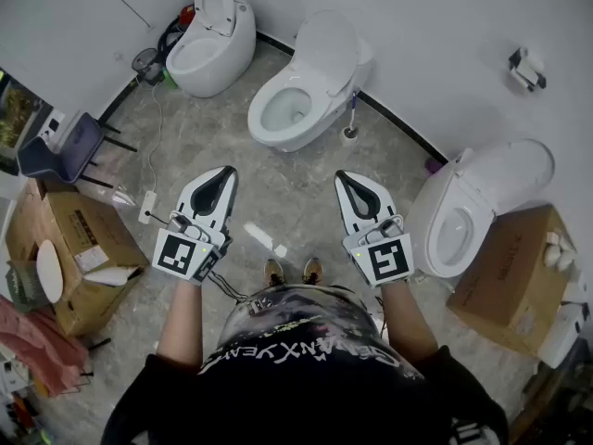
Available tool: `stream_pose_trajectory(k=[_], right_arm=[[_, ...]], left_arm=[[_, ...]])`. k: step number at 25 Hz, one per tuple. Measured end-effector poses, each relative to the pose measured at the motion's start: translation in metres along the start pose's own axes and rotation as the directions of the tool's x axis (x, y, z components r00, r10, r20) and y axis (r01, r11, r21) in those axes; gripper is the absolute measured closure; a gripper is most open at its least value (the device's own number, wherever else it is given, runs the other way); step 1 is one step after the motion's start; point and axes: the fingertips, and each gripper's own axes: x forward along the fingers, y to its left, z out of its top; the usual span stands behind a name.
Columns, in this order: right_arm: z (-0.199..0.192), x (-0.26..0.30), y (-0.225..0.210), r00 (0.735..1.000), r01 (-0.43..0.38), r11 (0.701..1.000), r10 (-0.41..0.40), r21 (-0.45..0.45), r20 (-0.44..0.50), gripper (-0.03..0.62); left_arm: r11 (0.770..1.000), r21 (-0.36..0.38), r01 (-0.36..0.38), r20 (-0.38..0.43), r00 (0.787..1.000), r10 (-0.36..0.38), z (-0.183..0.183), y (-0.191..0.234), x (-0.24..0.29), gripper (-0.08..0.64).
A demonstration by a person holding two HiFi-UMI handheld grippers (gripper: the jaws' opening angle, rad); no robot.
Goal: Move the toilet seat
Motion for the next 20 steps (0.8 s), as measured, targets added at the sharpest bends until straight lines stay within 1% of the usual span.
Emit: stream_pose_trajectory(k=[7, 8, 11, 15, 20], right_arm=[[-0.001, 0.003, -0.004, 1.0, 0.005, 1.0, -0.005, 0.0, 0.0, 0.592], [-0.001, 0.004, -0.004, 1.0, 0.006, 1.0, -0.006, 0.003, -0.008, 0.592], [-0.009, 0.004, -0.003, 0.998, -0.005, 0.999, 0.007, 0.034, -0.069, 0.591], [-0.01, 0.009, -0.003, 0.999, -0.007, 0.999, 0.009, 0.05, -0.037, 0.589], [-0.014, 0.014, -0.003, 0.998, -0.012, 0.999, 0.015, 0.044, -0.065, 0.589]], left_arm=[[1.0, 0.0, 0.002, 0.001, 1.0, -0.002, 0.001, 0.003, 0.005, 0.526], [1.0, 0.001, 0.002, 0.003, 1.0, -0.002, 0.001, 0.003, 0.005, 0.526], [1.0, 0.0, 0.004, 0.004, 1.0, -0.004, 0.0, 0.005, 0.007, 0.526], [1.0, 0.004, 0.004, -0.005, 1.0, -0.004, -0.005, 0.009, 0.008, 0.526], [1.0, 0.003, 0.006, -0.012, 1.0, -0.006, -0.006, 0.013, 0.012, 0.526]])
